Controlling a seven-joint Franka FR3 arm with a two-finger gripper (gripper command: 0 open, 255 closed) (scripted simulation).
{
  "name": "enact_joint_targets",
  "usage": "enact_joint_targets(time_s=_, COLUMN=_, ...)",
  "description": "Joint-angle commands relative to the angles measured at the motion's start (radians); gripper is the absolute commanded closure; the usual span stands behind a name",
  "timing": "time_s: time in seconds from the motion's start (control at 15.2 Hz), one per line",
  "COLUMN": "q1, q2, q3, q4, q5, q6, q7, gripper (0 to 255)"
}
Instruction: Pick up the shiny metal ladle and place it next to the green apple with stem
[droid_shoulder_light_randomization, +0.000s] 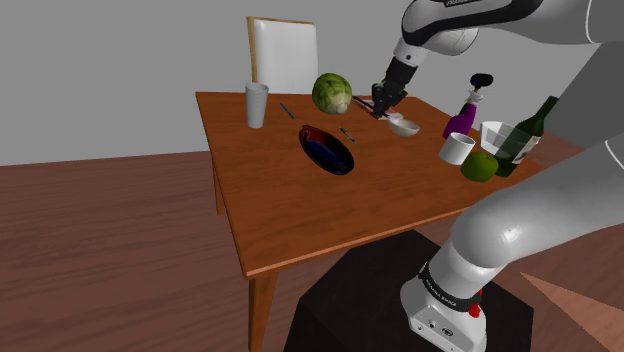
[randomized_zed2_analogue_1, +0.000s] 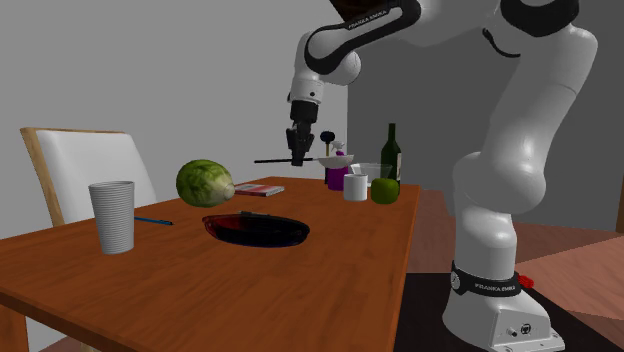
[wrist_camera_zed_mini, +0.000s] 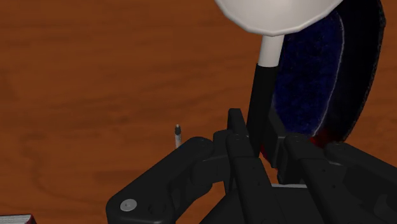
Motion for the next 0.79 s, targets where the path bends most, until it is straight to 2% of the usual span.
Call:
enact_joint_targets(time_s=0.0, q1=-0.014, q2=0.027, q3=-0.039, q4=0.023, q5=-0.002, q6=0.000, q7=-0.054, gripper=255)
enact_joint_targets(time_s=0.4, q1=-0.051, q2=0.131, q3=-0.152, q4=0.134, q5=0.013, q6=-0.018, q7=-0.215, gripper=255)
enact_joint_targets(time_s=0.73, q1=-0.082, q2=0.248, q3=-0.243, q4=0.257, q5=0.059, q6=-0.044, q7=-0.358, gripper=255)
